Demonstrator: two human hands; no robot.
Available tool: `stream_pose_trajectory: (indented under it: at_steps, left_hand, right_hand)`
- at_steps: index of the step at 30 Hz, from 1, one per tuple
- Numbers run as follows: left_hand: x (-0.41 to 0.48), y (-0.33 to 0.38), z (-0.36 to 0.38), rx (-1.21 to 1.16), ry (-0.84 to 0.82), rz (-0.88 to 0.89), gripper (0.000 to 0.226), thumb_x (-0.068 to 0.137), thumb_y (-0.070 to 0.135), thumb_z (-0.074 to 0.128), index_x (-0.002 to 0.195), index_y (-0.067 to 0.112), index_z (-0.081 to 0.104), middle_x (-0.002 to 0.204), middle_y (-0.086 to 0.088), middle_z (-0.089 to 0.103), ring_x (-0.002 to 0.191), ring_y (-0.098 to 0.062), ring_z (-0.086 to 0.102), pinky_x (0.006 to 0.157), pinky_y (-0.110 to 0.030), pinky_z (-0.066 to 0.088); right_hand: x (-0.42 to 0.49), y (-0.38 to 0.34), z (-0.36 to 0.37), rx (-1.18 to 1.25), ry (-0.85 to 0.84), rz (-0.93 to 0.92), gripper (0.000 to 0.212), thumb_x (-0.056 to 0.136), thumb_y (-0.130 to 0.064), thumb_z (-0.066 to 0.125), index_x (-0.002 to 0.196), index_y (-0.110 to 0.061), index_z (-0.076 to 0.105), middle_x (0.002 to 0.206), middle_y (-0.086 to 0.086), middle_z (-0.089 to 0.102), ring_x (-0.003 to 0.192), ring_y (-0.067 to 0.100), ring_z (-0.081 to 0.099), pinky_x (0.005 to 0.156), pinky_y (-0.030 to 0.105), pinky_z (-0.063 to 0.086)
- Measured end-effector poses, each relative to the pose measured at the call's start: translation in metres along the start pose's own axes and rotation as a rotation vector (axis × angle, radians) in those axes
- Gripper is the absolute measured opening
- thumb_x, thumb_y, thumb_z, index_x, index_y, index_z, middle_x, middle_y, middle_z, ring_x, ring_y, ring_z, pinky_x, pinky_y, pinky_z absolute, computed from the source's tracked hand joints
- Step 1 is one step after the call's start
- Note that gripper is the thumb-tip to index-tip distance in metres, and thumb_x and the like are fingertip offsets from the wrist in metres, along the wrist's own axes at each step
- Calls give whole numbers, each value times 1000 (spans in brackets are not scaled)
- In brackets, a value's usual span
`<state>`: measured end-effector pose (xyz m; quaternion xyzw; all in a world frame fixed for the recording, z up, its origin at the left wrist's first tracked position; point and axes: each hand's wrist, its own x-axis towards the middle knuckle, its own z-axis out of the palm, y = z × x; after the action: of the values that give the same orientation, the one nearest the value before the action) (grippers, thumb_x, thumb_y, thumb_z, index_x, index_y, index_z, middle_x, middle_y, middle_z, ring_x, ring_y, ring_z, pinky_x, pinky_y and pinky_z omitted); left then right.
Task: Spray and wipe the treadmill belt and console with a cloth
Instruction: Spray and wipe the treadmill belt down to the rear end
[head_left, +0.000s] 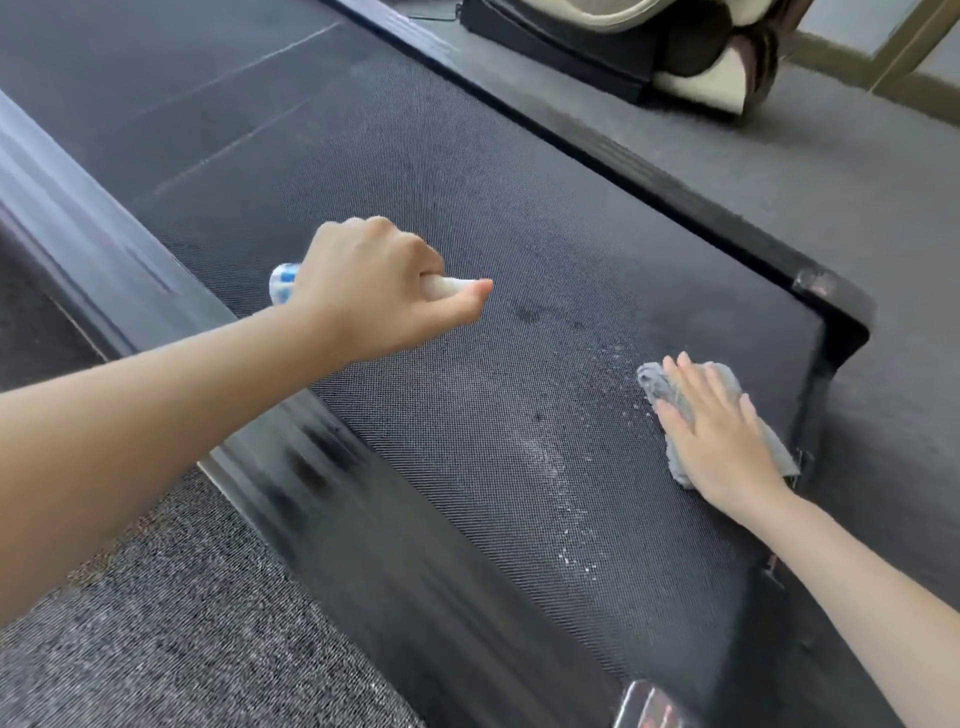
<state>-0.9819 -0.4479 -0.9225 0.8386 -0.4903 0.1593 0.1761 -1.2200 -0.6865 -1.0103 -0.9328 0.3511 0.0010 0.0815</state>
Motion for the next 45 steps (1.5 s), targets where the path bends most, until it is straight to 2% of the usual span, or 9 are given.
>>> stream_pose_trajectory:
  at_steps: [5,10,15,20,27,33,40,42,45]
  left_hand:
    - [-10,-16,2,5,98,89,56,80,62,29,45,18,27,44,-1,41,44,-24,39,51,-25,17]
    - [-14,-18,-1,10,46,125,59,79,66,26,46,17,23,42,1,37,43,-24,39,51,-26,26]
    - [3,2,-2,-19,63,72,65,74,75,19,44,17,26,45,2,37,50,-26,45,54,-28,33]
    - [42,23,17,-96,124,-18,59,72,69,18,44,17,26,48,-2,37,56,-30,44,58,-32,32]
    - [85,36,50,-109,58,-98,61,84,65,35,48,15,34,53,-5,42,64,-32,49,63,-33,34]
    - [110,54,72,-110,63,-74,70,81,79,29,49,17,36,55,-2,46,65,-30,53,62,-32,33]
    - [143,74,95,-117,68,-114,66,82,73,38,50,16,41,52,1,41,63,-28,48,63,-31,28]
    - [158,84,102,-121,76,-114,63,84,69,39,51,16,44,52,0,40,64,-29,47,64,-32,29]
    - [185,102,113,-131,82,-99,59,85,66,38,58,16,54,58,-3,45,68,-29,49,65,-32,31]
  right_hand:
    - [-7,-1,3,20,35,5,55,99,-43,23,152,-31,13,159,-12,6,147,8,-3,117,39,-3]
    - [-10,-3,3,52,29,18,53,99,-44,23,151,-35,14,159,-15,5,146,5,-5,117,37,-6]
    - [-8,-6,0,42,-9,34,53,100,-43,23,151,-34,10,159,-15,1,146,5,-10,116,37,-9]
    - [-8,-10,0,41,-35,57,54,101,-44,21,151,-35,6,159,-15,-4,145,5,-14,115,36,-12]
    - [-12,-13,1,16,-28,68,54,100,-46,18,151,-38,2,158,-18,-7,144,4,-17,118,37,-10]
    - [-13,-12,5,-1,68,71,76,79,-67,-10,150,-41,3,154,-24,-10,143,1,-16,118,33,-8]
    - [-15,-14,6,13,134,55,82,74,-73,-25,147,-45,-1,153,-27,-15,139,-5,-24,111,24,-21]
    - [-15,-12,9,26,140,55,77,79,-70,-22,148,-44,3,155,-25,-9,141,-4,-20,113,25,-18]
    - [-12,-11,13,-14,151,57,61,98,-58,3,148,-33,27,155,-14,25,144,6,12,113,33,5]
